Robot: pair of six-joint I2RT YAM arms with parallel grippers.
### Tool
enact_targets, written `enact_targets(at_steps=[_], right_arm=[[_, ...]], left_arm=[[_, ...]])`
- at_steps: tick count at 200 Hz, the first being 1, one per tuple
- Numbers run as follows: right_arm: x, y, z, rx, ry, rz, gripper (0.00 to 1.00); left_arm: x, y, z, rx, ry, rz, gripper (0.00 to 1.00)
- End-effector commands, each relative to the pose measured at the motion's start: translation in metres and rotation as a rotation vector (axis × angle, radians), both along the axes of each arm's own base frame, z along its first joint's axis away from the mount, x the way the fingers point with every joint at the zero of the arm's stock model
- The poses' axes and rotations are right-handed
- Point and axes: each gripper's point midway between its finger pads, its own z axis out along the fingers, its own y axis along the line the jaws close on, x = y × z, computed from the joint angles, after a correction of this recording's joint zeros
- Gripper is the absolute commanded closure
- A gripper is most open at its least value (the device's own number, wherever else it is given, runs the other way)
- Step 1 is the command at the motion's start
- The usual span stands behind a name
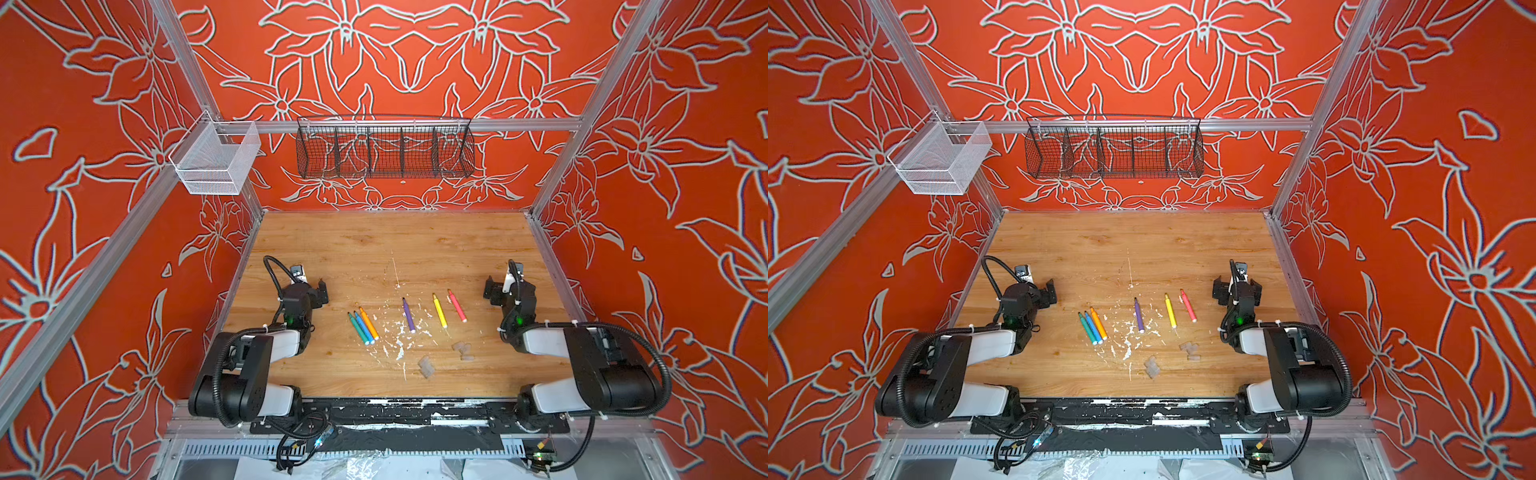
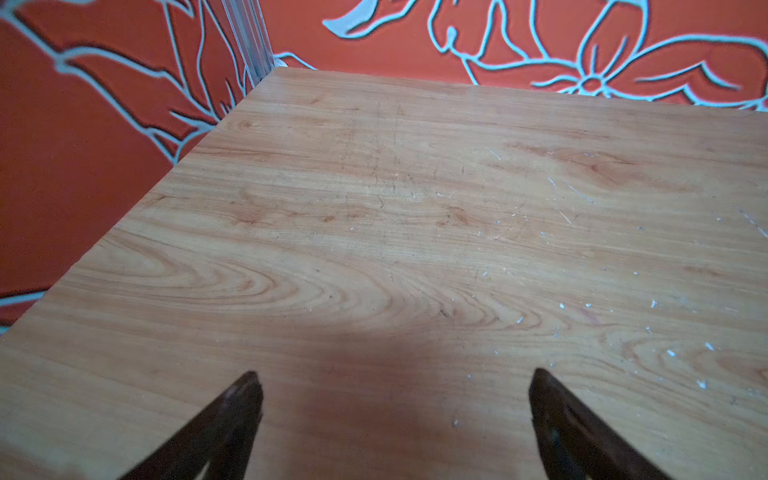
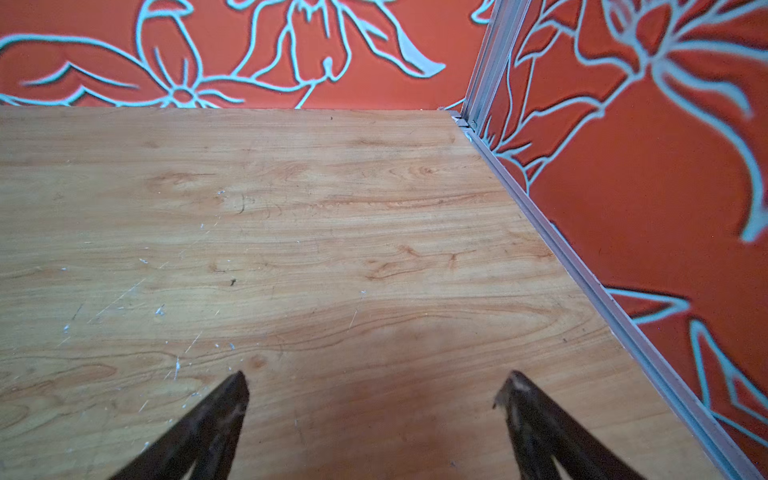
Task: Insert the pens into the pen caps
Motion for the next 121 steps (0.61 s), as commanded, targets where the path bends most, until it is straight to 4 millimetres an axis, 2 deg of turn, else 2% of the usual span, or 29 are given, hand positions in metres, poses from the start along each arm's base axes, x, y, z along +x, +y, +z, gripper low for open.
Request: enact_targets(at_steps=[1,121], right_arm=[[-0.0013,-0.0026,0.0017,0.000,-0.014,-0.011,0.03],[-0.0007,-0.0014,0.0016,-0.001,-0.011,-0.004,0.03]], left_arm=[[0.0007,-0.0006,0.0016,-0.005,-0.010,-0.007,0.03],[0.0006,-0.0004,0.0017,-0.002,-0.010,-0.009,0.03]])
